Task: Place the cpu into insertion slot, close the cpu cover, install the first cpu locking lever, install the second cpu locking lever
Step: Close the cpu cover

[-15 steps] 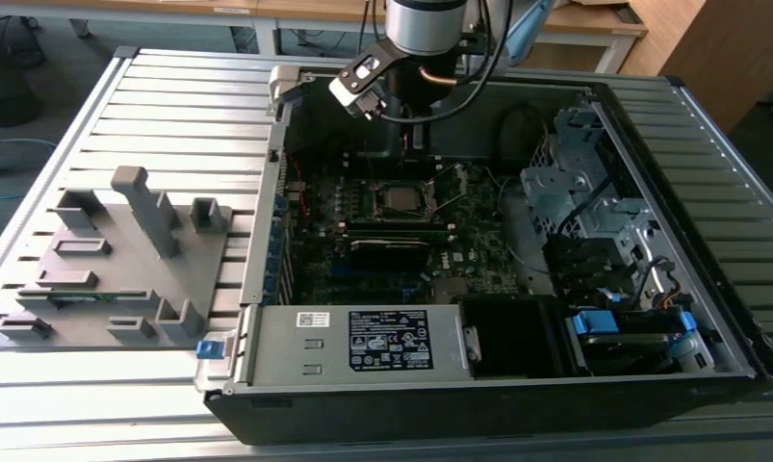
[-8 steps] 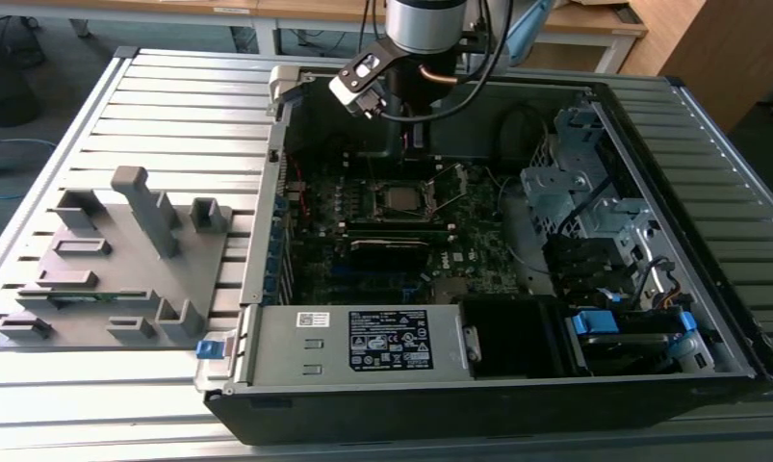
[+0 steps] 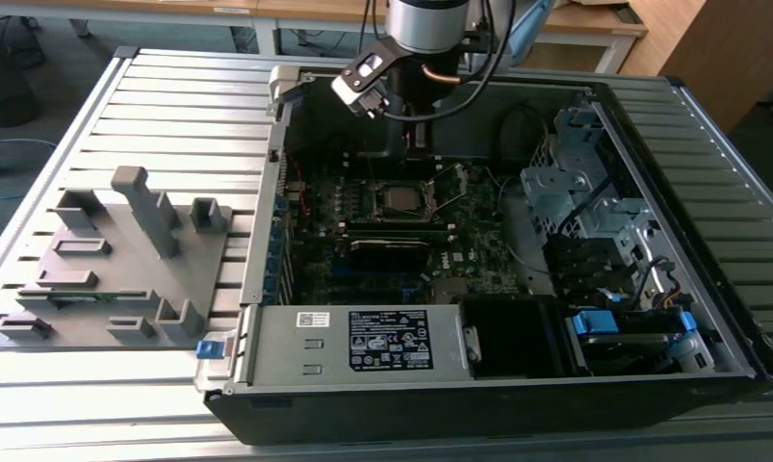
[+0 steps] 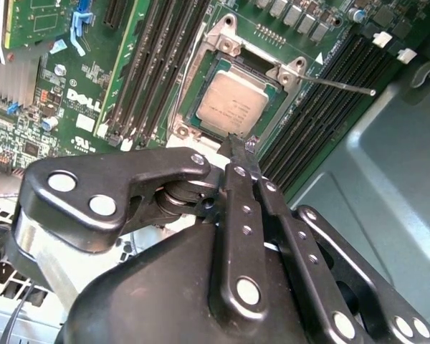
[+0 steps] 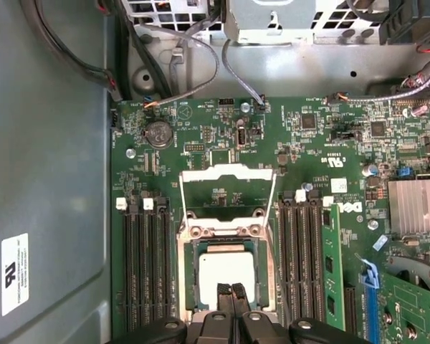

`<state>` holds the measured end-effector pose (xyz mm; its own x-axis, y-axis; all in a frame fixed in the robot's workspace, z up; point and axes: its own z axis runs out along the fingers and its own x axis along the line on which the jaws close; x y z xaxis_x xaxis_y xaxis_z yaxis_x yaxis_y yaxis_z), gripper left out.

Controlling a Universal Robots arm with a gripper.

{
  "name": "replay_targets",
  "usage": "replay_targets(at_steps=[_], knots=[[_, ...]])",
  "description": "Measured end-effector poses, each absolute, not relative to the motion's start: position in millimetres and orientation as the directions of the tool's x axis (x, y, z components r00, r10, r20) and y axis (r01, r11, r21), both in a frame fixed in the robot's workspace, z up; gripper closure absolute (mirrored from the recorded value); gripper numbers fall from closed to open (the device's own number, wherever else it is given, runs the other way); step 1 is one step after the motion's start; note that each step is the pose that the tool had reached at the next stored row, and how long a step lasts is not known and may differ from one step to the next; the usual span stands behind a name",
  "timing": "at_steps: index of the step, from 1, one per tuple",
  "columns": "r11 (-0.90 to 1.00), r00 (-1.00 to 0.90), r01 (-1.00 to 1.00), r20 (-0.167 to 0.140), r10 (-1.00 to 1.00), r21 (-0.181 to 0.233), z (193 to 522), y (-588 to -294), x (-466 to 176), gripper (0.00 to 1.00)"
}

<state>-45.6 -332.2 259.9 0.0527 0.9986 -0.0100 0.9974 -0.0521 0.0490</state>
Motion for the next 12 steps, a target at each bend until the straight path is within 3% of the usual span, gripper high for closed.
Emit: replay_targets(at_steps=[12], knots=[[-0.052,0.053,0.997,-0.010,0.999,0.049,259.9,-331.2,-38.6,0.90]])
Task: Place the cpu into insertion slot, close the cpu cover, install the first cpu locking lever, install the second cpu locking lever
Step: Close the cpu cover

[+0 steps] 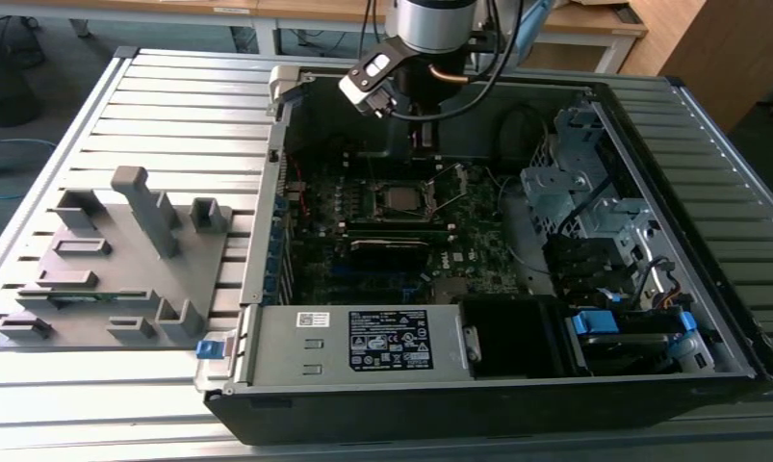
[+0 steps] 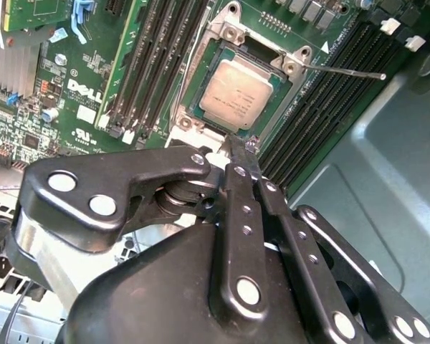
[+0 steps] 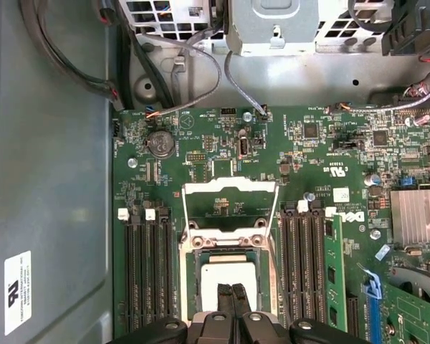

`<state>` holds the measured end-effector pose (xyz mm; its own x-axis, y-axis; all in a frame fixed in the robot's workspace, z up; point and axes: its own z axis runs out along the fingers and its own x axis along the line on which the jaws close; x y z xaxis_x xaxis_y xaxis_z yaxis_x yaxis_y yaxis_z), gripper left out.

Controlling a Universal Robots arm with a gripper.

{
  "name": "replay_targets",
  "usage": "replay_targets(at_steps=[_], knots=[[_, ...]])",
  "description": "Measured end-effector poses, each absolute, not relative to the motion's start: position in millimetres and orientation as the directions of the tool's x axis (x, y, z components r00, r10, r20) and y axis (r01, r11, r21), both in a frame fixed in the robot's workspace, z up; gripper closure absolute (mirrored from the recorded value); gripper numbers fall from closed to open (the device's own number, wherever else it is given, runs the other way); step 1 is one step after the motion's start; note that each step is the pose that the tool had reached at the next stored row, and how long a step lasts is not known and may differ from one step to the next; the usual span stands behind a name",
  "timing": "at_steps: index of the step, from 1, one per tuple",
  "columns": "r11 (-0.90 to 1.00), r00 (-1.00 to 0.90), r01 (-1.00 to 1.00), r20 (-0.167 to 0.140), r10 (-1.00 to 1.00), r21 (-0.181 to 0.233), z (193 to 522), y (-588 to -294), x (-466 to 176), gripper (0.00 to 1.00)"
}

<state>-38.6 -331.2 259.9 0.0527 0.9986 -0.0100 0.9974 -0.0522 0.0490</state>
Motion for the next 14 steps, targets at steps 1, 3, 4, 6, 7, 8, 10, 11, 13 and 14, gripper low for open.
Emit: replay_targets(at_steps=[1,3,4,6,7,8,10,11,13,14], knots=[[-0.052,0.053,0.997,-0.010,0.999,0.049,260.0,-331.2,-38.6,0.90],[-0.052,0.053,0.997,-0.010,0.999,0.049,261.1,-331.2,-38.5,0.90],[-0.052,0.053,0.997,-0.010,0.999,0.049,261.8,-331.2,-38.5,0.90],[-0.052,0.053,0.997,-0.010,0.999,0.049,263.5,-331.2,-38.5,0.90],[-0.052,0.053,0.997,-0.010,0.999,0.049,264.6,-331.2,-38.5,0.90],[-0.052,0.053,0.997,-0.010,0.999,0.049,266.0,-331.2,-38.5,0.90],[-0.052,0.053,0.997,-0.010,0.999,0.049,268.1,-331.2,-38.5,0.90],[-0.052,0.053,0.997,-0.010,0.999,0.049,268.5,-331.2,-38.5,0.90],[-0.052,0.053,0.997,-0.010,0.999,0.049,268.4,-331.2,-38.4,0.90],[-0.052,0.053,0.997,-0.010,0.999,0.049,268.4,-331.2,-38.2,0.90]])
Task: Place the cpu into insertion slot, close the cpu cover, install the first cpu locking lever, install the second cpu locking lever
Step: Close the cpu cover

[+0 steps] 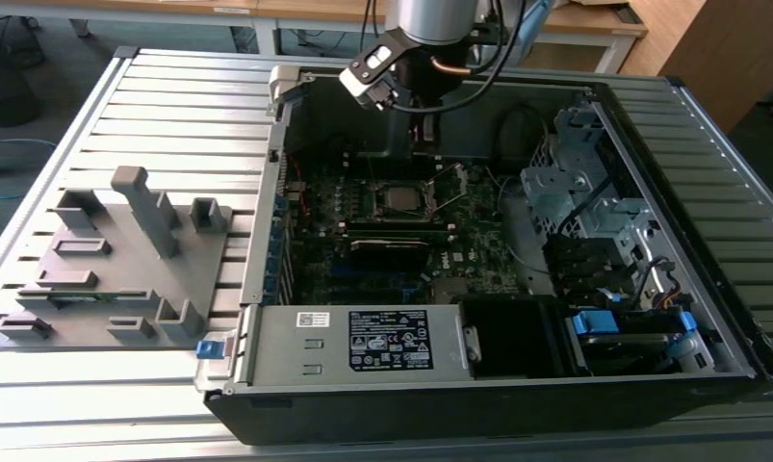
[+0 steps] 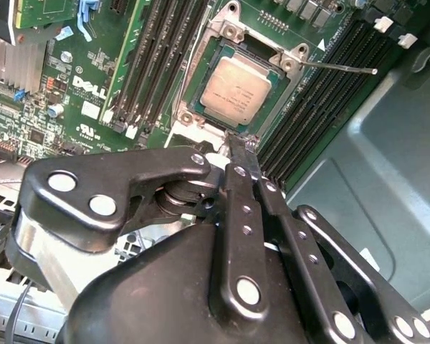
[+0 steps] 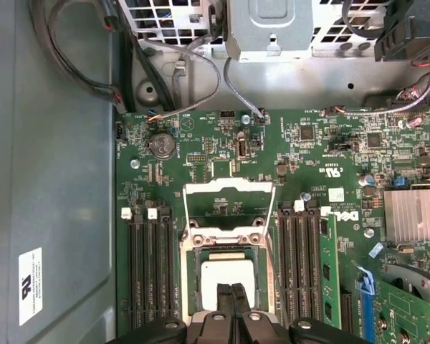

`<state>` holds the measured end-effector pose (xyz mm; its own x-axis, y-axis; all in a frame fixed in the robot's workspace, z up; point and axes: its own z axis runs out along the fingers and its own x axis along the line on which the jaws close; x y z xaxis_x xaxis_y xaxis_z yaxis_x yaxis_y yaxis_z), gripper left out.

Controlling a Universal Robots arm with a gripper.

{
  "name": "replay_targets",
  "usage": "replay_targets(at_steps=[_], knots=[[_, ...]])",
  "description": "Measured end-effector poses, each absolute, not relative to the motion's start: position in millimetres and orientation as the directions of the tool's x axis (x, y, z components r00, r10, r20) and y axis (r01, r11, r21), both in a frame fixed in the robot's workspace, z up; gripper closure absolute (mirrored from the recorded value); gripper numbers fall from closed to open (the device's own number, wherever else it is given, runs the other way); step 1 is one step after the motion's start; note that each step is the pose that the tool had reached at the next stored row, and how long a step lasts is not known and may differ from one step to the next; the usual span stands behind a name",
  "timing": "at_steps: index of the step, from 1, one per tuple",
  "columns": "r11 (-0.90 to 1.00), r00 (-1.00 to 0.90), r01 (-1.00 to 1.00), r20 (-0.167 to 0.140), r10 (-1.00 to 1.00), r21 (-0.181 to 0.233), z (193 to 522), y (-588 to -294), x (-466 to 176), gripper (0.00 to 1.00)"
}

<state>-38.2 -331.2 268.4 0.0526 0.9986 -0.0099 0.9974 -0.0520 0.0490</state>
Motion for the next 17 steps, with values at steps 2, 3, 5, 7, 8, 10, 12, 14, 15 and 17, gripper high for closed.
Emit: replay_targets(at_steps=[2,3,5,7,8,10,12,14,15,17], knots=[[-0.052,0.053,0.997,-0.010,0.999,0.049,268.5,-331.2,-36.8,0.90],[-0.052,0.053,0.997,-0.010,0.999,0.049,268.5,-331.2,-35.8,0.90],[-0.052,0.053,0.997,-0.010,0.999,0.049,268.5,-331.2,-33.2,0.90],[-0.052,0.053,0.997,-0.010,0.999,0.049,268.4,-331.2,-30.7,0.90],[-0.052,0.053,0.997,-0.010,0.999,0.049,268.4,-331.2,-29.5,0.90],[-0.052,0.053,0.997,-0.010,0.999,0.049,268.3,-331.2,-27.1,0.90],[-0.052,0.053,0.997,-0.010,0.999,0.049,268.3,-331.1,-24.8,0.90],[-0.052,0.053,0.997,-0.010,0.999,0.049,268.2,-331.1,-22.2,0.90],[-0.052,0.053,0.997,-0.010,0.999,0.049,268.2,-331.1,-20.9,0.90],[-0.052,0.053,0.997,-0.010,0.999,0.049,268.2,-331.1,-17.8,0.90]])
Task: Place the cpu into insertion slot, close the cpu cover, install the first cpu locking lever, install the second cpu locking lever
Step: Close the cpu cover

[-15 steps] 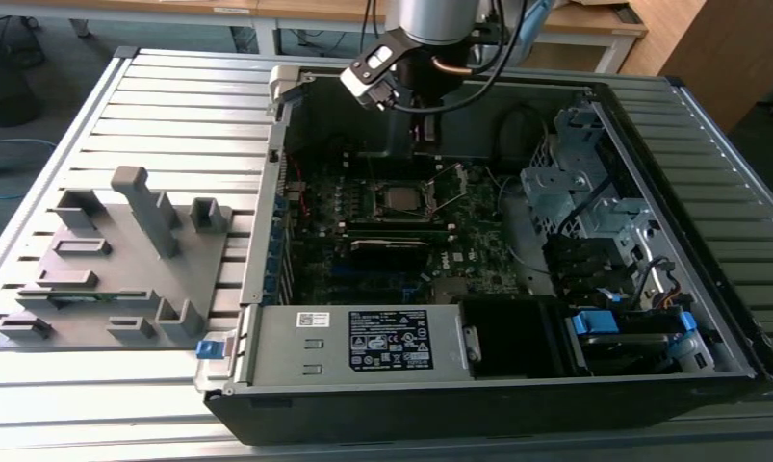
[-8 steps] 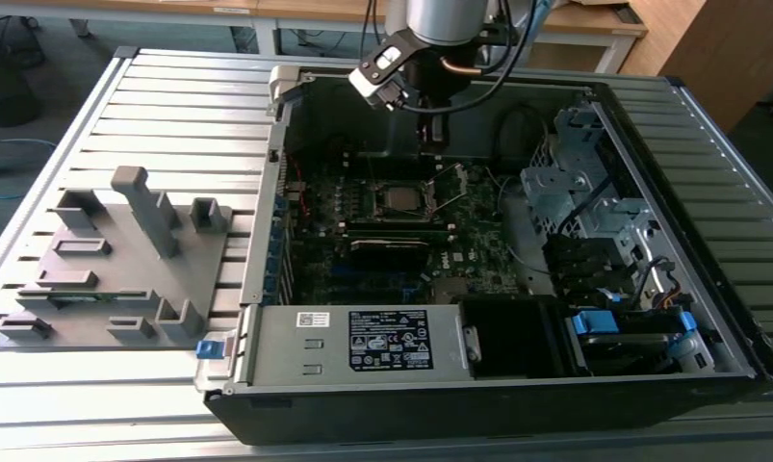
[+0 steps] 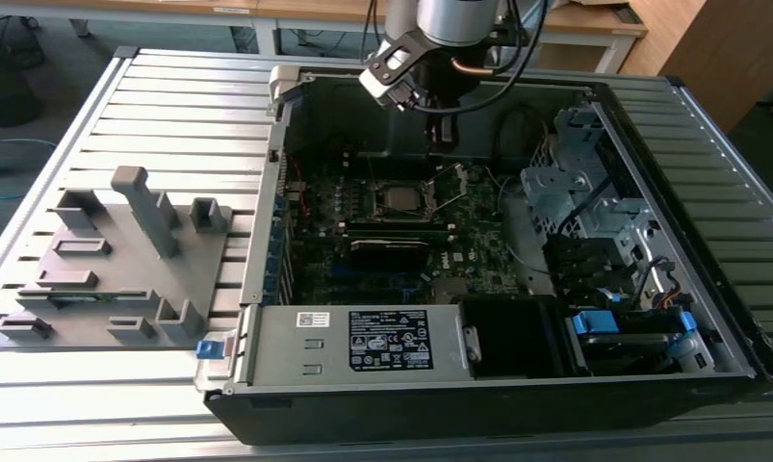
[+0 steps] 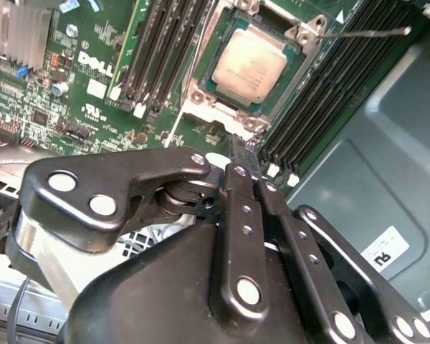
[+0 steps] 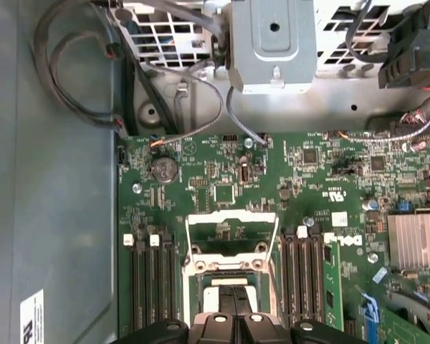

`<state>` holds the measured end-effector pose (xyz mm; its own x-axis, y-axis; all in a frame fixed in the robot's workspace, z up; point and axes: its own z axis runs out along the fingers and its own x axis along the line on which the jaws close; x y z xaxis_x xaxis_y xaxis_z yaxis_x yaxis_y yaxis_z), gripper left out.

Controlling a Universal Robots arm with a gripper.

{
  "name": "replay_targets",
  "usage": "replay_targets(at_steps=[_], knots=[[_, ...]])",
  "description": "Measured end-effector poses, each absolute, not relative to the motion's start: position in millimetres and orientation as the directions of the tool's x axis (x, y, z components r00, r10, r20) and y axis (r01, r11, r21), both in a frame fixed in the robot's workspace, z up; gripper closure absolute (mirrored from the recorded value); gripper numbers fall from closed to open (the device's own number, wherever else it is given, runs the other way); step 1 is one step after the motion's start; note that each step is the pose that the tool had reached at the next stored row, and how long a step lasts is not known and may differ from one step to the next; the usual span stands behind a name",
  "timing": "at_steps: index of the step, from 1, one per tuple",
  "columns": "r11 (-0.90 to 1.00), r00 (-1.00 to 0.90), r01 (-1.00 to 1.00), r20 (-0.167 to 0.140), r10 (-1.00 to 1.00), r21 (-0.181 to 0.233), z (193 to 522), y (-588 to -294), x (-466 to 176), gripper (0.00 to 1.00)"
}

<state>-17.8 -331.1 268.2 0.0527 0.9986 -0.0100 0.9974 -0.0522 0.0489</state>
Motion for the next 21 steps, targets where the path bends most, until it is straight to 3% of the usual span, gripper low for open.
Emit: replay_targets(at_steps=[21], knots=[[-0.063,0.064,0.997,-0.010,0.998,0.049,267.6,-331.0,19.6,0.90]])
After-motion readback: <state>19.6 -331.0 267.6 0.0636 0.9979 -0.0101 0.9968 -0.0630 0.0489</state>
